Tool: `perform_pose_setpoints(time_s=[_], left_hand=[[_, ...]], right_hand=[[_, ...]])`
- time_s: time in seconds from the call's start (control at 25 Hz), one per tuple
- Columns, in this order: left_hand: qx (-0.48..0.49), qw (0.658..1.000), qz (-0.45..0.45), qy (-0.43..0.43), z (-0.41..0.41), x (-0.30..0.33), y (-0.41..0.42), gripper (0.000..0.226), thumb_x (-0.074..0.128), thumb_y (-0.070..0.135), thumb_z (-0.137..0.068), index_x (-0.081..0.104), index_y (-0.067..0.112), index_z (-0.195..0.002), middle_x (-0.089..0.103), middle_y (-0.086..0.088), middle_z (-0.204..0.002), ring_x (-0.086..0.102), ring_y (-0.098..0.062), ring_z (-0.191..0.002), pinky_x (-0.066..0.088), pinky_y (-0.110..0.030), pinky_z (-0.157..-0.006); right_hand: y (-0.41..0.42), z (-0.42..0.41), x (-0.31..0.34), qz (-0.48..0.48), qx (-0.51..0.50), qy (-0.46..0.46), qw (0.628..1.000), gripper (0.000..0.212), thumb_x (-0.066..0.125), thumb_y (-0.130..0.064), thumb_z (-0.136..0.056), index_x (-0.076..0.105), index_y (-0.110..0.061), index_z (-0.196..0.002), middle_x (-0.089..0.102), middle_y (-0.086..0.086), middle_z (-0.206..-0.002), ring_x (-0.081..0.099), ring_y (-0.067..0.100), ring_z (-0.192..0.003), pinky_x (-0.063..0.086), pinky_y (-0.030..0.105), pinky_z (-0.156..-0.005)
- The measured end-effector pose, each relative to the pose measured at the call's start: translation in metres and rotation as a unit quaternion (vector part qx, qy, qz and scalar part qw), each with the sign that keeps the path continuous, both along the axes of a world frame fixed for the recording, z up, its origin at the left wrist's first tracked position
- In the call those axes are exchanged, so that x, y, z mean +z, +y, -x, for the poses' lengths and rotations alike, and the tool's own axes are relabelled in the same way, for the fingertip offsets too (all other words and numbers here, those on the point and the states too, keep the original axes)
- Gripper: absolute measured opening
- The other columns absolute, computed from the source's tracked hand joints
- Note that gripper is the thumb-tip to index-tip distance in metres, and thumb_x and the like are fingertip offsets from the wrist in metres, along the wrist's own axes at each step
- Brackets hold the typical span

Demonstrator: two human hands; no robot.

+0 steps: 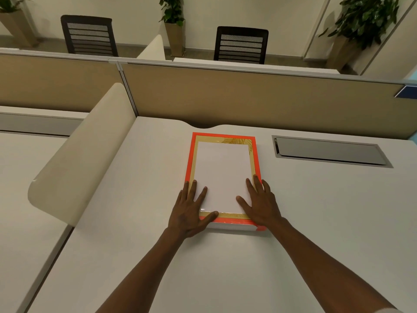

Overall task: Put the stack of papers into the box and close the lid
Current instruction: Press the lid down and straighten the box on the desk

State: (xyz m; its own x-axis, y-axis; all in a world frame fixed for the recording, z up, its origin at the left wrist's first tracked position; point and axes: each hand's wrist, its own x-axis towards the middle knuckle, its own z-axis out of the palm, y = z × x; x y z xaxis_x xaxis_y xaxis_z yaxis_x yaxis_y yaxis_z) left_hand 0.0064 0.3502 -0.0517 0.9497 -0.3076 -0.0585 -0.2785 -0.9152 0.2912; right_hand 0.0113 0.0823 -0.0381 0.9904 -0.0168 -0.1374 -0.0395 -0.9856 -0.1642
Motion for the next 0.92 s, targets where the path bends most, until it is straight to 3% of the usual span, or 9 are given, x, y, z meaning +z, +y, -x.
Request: perform_pose_setpoints(time_s=[0.12,0.24,0.56,0.76,0.92], left_hand=[[0.005,1.000,-0.002,-0.012,0.001,-0.003,-0.003,0.099,0.015,0.092,-0.080,0.003,0.036,-0.161,-0.012,0.001,-0.170,-0.016,-0.026,-0.156,0.003,-0.046,-0.126],[0.010,1.000,0.000,-0.023,0.001,-0.007,-0.002,0.097,0.014,0.092,-0.081,0.000,0.038,-0.161,-0.014,0.003,-0.170,-0.016,-0.025,-0.156,0.003,-0.046,-0.125],[0.024,0.999,0.018,-0.019,0.000,-0.017,-0.002,0.096,0.018,0.094,-0.080,-0.006,0.044,-0.158,-0.020,0.009,-0.168,-0.025,-0.018,-0.153,-0.005,-0.042,-0.125],[0.029,0.998,0.022,-0.041,-0.001,-0.021,-0.005,0.096,0.023,0.092,-0.082,-0.001,0.042,-0.160,-0.015,0.008,-0.169,-0.024,-0.017,-0.154,-0.012,-0.040,-0.119],[0.024,0.998,0.020,-0.056,-0.001,-0.021,-0.004,0.095,0.025,0.091,-0.083,0.001,0.040,-0.160,-0.013,0.007,-0.170,-0.023,-0.017,-0.154,-0.002,-0.043,-0.123]], right_hand=[[0.004,-0.016,0.006,0.004,-0.009,-0.019,1.000,0.089,0.020,-0.079,-0.086,0.016,-0.025,-0.156,0.011,0.007,-0.166,0.010,0.033,-0.152,0.018,0.056,-0.118],[0.033,-0.057,0.019,-0.014,0.036,-0.029,0.999,0.089,0.024,-0.078,-0.087,0.005,-0.028,-0.157,0.000,0.004,-0.167,-0.001,0.030,-0.153,0.008,0.053,-0.120],[0.126,-0.158,0.034,0.017,0.169,0.066,0.983,0.082,0.028,-0.069,-0.094,0.000,-0.025,-0.158,-0.007,0.003,-0.167,-0.005,0.030,-0.153,0.006,0.057,-0.121],[0.123,-0.159,0.022,0.024,0.170,0.062,0.983,0.080,0.024,-0.070,-0.094,0.002,-0.027,-0.158,-0.005,0.001,-0.167,-0.004,0.028,-0.153,0.005,0.057,-0.121],[0.111,-0.154,0.023,-0.031,0.122,0.025,0.992,0.081,0.030,-0.069,-0.094,0.008,-0.024,-0.158,0.003,0.003,-0.167,0.002,0.027,-0.154,0.004,0.053,-0.121]])
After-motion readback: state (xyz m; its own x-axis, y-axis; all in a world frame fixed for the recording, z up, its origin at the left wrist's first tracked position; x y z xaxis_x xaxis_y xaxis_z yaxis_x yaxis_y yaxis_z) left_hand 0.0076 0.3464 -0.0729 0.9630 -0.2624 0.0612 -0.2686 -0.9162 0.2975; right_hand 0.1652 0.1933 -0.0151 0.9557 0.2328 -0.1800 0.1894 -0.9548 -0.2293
